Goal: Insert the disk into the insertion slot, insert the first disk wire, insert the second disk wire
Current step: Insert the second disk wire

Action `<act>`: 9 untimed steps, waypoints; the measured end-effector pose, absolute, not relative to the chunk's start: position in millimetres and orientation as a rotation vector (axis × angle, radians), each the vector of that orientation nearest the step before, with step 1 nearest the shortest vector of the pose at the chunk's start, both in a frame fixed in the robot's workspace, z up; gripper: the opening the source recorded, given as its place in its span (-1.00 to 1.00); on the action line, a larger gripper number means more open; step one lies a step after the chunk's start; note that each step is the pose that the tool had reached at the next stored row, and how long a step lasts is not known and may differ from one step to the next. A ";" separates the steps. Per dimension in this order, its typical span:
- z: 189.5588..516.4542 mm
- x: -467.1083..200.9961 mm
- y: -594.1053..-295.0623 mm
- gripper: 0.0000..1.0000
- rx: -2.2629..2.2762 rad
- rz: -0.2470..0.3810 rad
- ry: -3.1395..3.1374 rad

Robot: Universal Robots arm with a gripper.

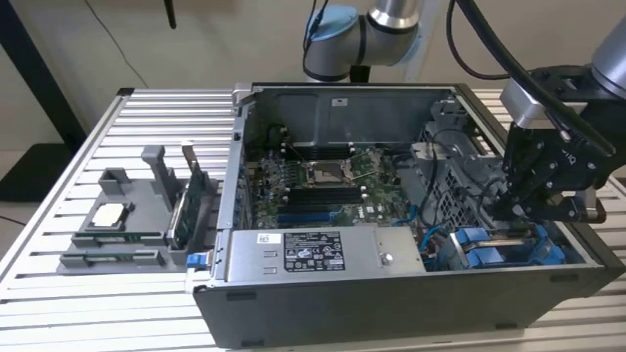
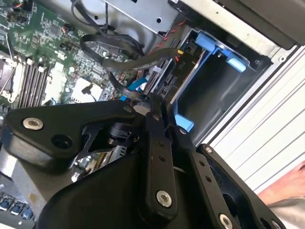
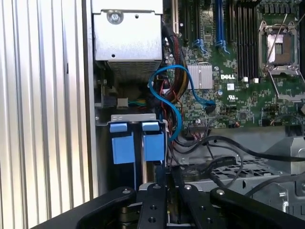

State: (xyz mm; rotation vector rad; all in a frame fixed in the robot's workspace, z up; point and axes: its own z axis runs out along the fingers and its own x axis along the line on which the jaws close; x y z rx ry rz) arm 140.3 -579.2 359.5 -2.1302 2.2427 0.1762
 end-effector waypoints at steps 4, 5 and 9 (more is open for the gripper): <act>358.8 147.2 -579.7 -0.68 -2.127 0.176 2.246; 358.8 147.5 -579.7 -0.68 -2.127 0.176 2.246; 358.8 147.7 -579.7 -0.68 -2.127 0.176 2.246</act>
